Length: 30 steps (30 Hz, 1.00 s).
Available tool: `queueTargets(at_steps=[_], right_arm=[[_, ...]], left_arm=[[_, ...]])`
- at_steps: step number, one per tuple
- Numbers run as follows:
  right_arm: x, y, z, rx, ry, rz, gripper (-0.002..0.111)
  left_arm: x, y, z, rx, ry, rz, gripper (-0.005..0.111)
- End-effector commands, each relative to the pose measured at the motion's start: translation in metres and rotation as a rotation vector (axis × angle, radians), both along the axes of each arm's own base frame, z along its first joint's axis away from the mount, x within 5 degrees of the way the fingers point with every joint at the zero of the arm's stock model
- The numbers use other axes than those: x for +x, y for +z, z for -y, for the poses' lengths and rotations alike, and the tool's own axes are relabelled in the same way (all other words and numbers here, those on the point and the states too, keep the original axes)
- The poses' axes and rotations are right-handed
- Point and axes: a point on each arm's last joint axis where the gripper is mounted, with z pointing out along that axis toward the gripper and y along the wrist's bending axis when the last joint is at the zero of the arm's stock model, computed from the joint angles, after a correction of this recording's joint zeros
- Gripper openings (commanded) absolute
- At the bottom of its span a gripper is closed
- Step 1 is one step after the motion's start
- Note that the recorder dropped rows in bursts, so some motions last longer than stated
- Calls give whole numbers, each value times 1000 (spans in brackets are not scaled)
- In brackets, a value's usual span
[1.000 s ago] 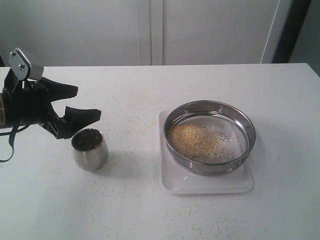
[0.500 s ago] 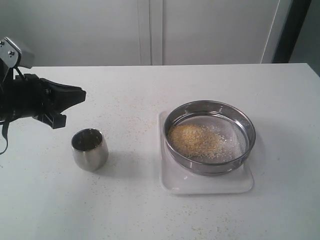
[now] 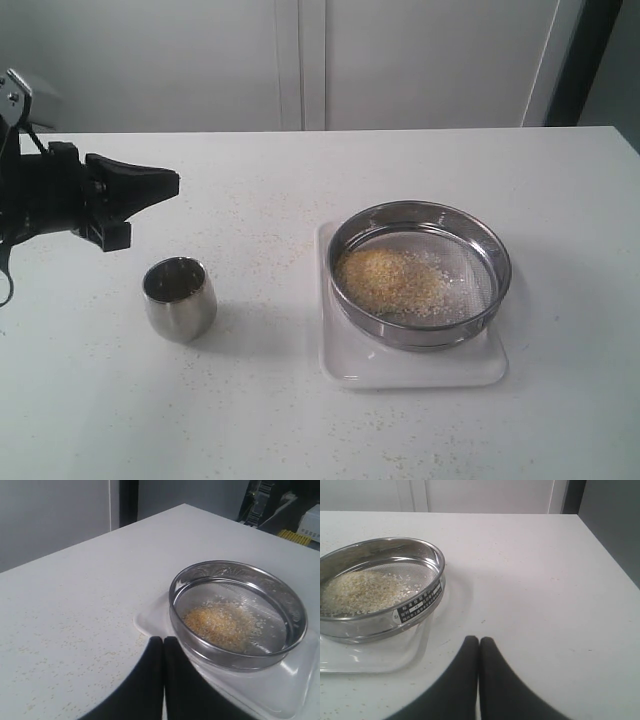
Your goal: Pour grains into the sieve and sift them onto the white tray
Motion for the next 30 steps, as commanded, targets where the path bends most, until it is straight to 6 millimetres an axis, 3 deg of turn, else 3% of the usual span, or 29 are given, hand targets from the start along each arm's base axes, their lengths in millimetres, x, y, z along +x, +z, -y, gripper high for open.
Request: queueTargets(at_steps=[1,4,9,16,23,30], right_arm=[[0,0,0,-5,0,13,0],[0,0,0,-5,0,13,0],[0,0,0,-5,0,13,0],[0,0,0,-5,0,13,0],[0,0,0,-5,0,13,0],[0,0,0,-5,0,13,0]], left_arm=[[-5,6,2,-46,-53,19,0],[-8,9,4,-82,-89,27,0],[-7,10,4,-165,-46,-103,0],[2,-2,-5,-187,161,-331,0],[7,-8,-14,-144,296,-386,0],[0,7,-32,-31,502,-355,0]])
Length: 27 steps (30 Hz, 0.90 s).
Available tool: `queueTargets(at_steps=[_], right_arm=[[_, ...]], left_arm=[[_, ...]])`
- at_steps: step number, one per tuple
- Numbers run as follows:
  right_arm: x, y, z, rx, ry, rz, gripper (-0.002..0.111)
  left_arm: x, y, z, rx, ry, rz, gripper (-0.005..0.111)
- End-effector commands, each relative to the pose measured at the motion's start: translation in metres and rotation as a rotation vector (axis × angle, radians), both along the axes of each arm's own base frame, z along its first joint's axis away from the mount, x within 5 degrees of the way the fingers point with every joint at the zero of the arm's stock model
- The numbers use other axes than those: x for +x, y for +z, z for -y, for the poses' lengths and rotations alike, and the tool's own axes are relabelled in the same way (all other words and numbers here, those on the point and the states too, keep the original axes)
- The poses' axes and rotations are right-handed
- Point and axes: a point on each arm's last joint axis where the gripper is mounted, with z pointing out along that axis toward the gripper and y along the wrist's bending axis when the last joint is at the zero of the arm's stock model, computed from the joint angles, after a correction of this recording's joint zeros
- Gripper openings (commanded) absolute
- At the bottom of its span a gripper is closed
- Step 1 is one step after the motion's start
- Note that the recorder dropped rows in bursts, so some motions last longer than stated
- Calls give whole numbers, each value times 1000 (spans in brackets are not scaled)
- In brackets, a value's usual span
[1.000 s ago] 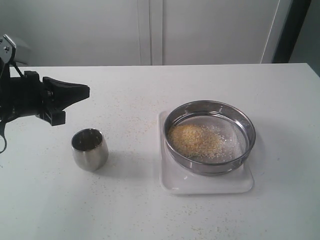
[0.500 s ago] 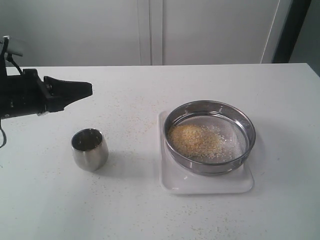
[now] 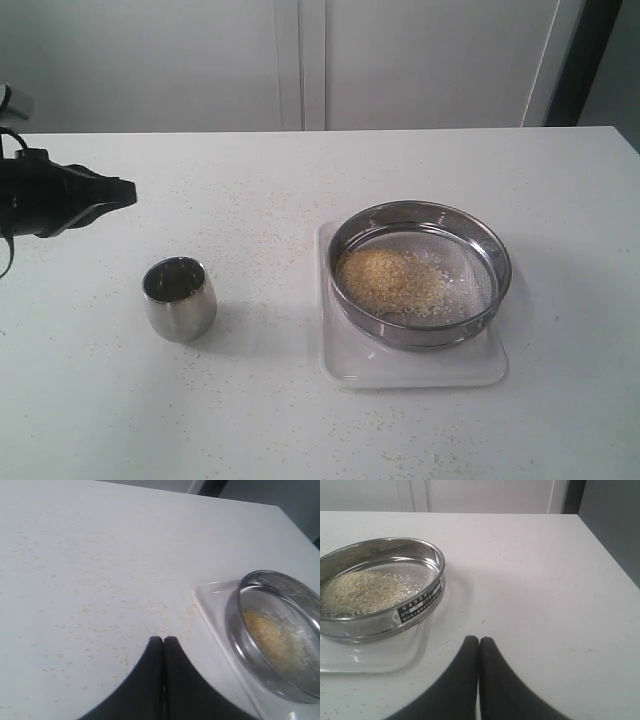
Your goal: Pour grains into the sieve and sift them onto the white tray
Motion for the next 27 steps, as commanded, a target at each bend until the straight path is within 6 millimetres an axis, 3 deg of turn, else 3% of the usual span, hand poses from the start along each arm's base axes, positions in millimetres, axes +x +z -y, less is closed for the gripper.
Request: queueTargets(at_steps=[1,6,15,27], right_arm=[[0,0,0,-5,0,13,0],[0,0,0,-5,0,13,0],[0,0,0,-5,0,13,0],[0,0,0,-5,0,13,0]], left_arm=[[-9,16,-15,107,127,14,0],[-20,32,-28,180,245,35,0],[-37,54,-38,160,364,109,0],[-41,55,-28,163,225,129,0]])
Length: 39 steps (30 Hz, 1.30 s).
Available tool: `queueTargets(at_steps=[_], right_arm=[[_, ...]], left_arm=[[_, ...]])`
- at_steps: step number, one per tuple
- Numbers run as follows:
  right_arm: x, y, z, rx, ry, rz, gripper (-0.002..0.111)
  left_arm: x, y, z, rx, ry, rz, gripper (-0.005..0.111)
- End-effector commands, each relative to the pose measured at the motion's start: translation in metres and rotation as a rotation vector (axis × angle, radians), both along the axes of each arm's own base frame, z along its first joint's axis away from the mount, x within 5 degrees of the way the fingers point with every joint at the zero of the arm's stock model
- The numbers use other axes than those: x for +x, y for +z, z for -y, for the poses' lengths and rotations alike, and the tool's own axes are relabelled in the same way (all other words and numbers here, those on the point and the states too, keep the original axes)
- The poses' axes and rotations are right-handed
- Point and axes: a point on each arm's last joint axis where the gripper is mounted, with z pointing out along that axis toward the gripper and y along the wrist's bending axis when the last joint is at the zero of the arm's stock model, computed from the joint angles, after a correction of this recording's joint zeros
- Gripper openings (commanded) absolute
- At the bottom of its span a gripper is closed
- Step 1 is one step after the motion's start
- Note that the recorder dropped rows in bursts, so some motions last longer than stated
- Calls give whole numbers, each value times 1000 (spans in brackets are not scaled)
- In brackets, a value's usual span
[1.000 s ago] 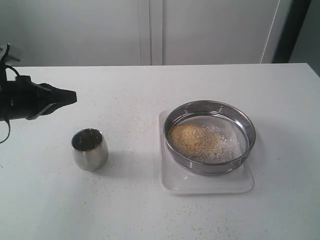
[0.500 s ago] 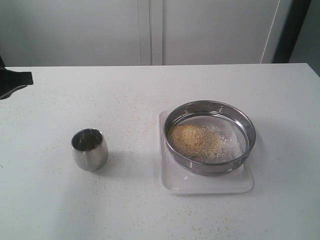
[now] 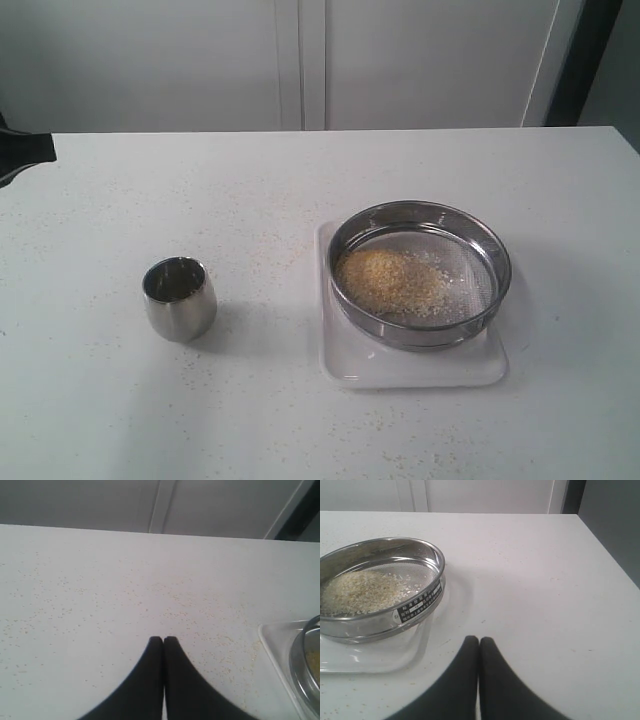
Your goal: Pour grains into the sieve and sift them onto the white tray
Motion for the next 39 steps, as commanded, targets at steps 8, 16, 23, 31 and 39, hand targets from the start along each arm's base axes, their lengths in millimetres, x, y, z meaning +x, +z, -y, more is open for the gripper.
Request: queueTargets(at_steps=[8,16,23,31,39], right_arm=[[0,0,0,-5,0,13,0],[0,0,0,-5,0,13,0],[0,0,0,-5,0,13,0],[0,0,0,-5,0,13,0],[0,0,0,24,-8,12,0]], left_arm=[[-3,-1,1,19,-35,5,0],[-6,-1,7,-11,-100,-6,0],[-3,5,5,23,-89,80,0],[-9,-29,-26,243,208,-76,0],[-46,-58,-16,342,85,-560,0]])
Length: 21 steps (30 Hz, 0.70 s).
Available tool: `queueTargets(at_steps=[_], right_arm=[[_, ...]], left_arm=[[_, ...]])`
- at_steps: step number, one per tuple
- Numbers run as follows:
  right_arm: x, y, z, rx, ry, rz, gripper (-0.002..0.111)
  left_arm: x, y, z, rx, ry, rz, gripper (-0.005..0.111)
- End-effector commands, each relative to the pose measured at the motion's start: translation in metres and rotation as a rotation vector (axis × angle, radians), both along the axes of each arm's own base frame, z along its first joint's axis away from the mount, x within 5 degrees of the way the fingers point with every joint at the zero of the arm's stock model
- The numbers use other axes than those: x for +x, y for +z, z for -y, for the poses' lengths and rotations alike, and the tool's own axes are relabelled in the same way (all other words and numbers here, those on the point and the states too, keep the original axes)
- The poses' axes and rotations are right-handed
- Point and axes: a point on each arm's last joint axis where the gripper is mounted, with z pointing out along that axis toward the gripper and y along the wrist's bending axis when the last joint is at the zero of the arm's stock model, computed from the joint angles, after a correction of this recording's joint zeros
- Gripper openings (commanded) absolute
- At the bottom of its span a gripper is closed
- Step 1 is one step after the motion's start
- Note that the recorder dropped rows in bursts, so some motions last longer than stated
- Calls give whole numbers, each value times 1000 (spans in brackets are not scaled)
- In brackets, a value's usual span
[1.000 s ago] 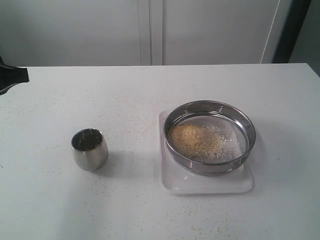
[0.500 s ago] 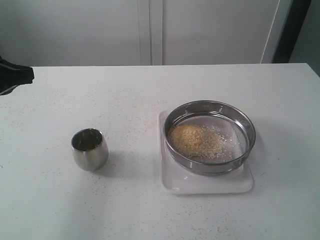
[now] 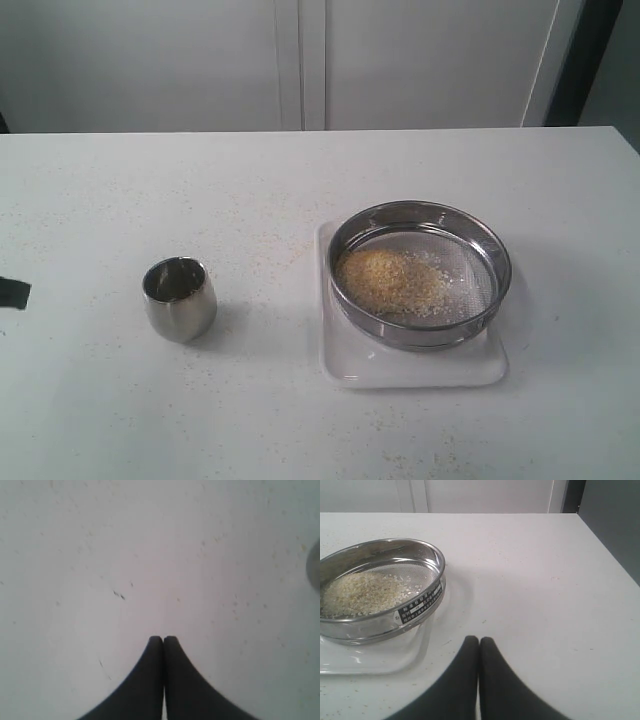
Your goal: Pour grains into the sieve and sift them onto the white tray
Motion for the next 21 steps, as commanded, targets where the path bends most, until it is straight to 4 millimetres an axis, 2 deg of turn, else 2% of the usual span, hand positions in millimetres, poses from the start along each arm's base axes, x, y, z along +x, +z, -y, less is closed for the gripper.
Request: queueTargets(at_steps=[1,11,21], right_arm=[[0,0,0,11,-5,13,0],[0,0,0,11,-5,13,0],[0,0,0,11,-5,13,0]], left_arm=[[-16,1,5,-73,9,-103,0],[-35,37,22,-225,-171,-95,0],[-38,44,21,-228,-171,-48,0]])
